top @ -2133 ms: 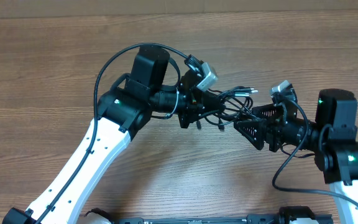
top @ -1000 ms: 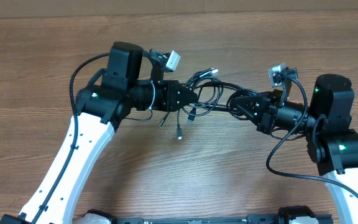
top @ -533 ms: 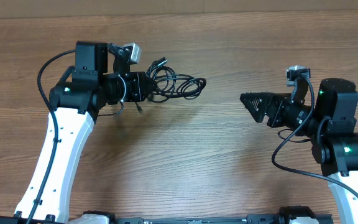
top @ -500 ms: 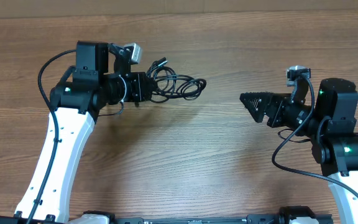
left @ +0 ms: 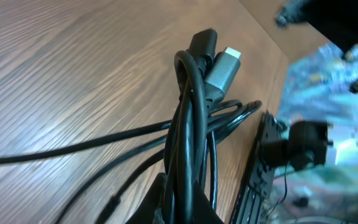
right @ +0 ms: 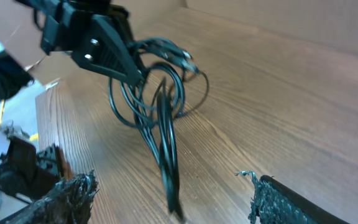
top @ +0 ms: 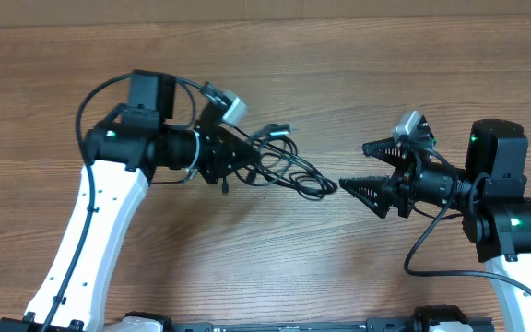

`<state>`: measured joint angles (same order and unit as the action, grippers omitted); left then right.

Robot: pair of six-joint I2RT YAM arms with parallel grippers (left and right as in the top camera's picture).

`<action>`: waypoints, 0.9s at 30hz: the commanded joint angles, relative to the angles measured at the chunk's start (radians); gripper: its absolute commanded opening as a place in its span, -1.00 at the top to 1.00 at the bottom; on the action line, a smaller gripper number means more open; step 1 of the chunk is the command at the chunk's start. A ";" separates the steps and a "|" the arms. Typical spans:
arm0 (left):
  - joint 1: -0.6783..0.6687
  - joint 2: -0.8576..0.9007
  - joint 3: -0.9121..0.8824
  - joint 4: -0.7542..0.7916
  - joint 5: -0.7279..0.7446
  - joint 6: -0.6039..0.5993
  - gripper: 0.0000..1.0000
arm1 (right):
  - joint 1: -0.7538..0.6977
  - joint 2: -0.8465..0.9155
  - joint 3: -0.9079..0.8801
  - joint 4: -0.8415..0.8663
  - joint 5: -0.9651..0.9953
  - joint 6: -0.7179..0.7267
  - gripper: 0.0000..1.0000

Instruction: Untangle cables

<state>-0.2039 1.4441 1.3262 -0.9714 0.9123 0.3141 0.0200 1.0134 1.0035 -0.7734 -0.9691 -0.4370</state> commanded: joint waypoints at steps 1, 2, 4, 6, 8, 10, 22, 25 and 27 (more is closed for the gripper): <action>-0.074 -0.004 -0.001 0.016 0.058 0.113 0.92 | -0.002 -0.013 0.024 -0.017 -0.047 -0.100 -0.68; -0.094 -0.004 -0.001 0.029 0.058 0.113 0.92 | -0.002 -0.012 0.024 -0.030 -0.047 -0.100 -0.68; -0.132 -0.004 -0.001 0.067 0.058 0.112 0.91 | 0.000 -0.007 0.024 -0.059 -0.047 -0.116 -0.68; -0.161 -0.004 -0.001 0.112 0.057 0.096 0.92 | 0.009 0.000 0.024 -0.084 -0.047 -0.122 -0.68; -0.177 -0.004 -0.001 0.154 0.056 0.066 0.91 | 0.023 0.007 0.024 -0.103 -0.045 -0.122 -0.69; -0.183 -0.004 -0.001 0.196 0.056 0.023 0.92 | 0.039 0.017 0.024 -0.120 -0.041 -0.122 -0.69; -0.183 -0.004 -0.001 0.251 0.113 -0.026 0.91 | 0.087 0.048 0.024 -0.144 -0.027 -0.122 -0.13; -0.188 -0.004 -0.001 0.246 0.113 -0.026 0.91 | 0.087 0.048 0.024 -0.133 -0.027 -0.122 0.12; -0.196 -0.004 -0.001 0.245 0.112 -0.026 0.91 | 0.087 0.048 0.024 -0.123 -0.027 -0.122 0.21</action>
<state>-0.3859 1.4441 1.3243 -0.7288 0.9813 0.2974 0.1009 1.0607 1.0039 -0.9089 -0.9897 -0.5533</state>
